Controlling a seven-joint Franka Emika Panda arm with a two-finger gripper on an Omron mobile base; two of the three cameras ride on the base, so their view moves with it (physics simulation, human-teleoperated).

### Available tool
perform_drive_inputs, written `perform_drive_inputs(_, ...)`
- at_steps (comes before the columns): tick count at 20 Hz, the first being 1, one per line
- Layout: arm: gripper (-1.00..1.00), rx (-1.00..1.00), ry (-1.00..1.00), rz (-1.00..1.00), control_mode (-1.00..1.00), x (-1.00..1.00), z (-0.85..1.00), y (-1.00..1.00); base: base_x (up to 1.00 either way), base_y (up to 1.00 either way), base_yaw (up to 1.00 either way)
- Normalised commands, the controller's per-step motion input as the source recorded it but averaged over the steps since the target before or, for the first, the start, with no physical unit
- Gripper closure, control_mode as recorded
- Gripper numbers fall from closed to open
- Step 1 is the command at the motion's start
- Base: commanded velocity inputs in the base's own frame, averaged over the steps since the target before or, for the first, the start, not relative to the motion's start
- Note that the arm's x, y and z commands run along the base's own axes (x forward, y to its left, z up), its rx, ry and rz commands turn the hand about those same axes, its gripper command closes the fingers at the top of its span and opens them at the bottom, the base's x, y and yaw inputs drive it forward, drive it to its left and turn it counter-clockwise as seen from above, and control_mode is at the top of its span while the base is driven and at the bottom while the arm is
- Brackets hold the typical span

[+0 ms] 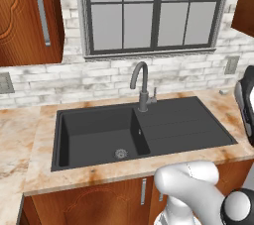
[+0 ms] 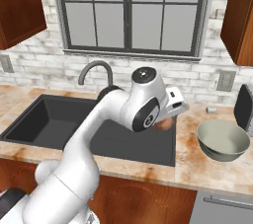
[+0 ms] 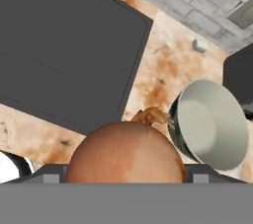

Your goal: Pick the onion from the sink and place it in the bowl. Then pick the bowl and place it in the microwave. Then close the microwave door and press the start button.

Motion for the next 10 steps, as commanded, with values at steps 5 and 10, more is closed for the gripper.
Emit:
perform_drive_inputs(5,1.0,-0.13,0.0,0.0,-1.0,0.78,-0.07,-0.76,0.0,0.0,0.0)
perform_drive_inputs(10,1.0,-0.08,0.01,-0.02,-1.0,0.63,-0.1,-0.8,0.0,0.0,0.0)
